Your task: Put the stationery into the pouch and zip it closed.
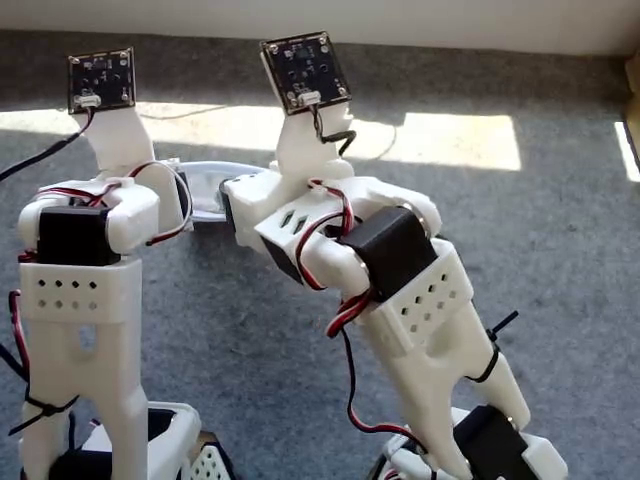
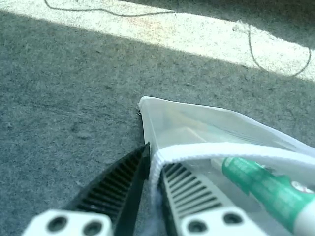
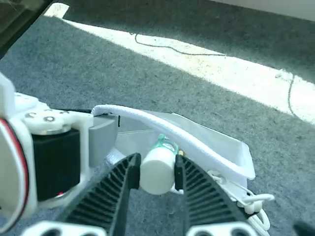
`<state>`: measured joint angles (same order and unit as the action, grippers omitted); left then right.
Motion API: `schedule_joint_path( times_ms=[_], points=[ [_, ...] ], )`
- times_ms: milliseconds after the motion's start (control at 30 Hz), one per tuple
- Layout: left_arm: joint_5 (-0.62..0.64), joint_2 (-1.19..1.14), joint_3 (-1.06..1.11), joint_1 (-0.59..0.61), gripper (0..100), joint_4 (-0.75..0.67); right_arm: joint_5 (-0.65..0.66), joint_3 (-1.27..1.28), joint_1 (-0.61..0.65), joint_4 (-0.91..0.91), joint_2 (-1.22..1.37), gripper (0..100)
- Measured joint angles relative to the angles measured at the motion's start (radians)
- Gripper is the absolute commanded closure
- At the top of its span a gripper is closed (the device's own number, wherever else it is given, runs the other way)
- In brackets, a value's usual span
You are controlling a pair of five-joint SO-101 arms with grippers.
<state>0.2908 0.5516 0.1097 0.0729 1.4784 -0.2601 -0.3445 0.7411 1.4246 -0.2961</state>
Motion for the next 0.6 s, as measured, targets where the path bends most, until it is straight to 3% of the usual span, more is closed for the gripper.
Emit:
schedule_joint_path(
  times_ms=[367, 533, 600],
  points=[
    [0.000, 0.000, 0.000, 0.000, 99, 0.000, 0.000, 0.028, 0.003, -0.044, 0.000, 94.7],
    [0.000, 0.000, 0.000, 0.000, 99, 0.000, 0.000, 0.094, 0.005, -0.075, 0.000, 81.0],
    [0.000, 0.000, 0.000, 0.000, 99, 0.000, 0.000, 0.107, 0.005, -0.077, 0.000, 80.2]
  ],
)
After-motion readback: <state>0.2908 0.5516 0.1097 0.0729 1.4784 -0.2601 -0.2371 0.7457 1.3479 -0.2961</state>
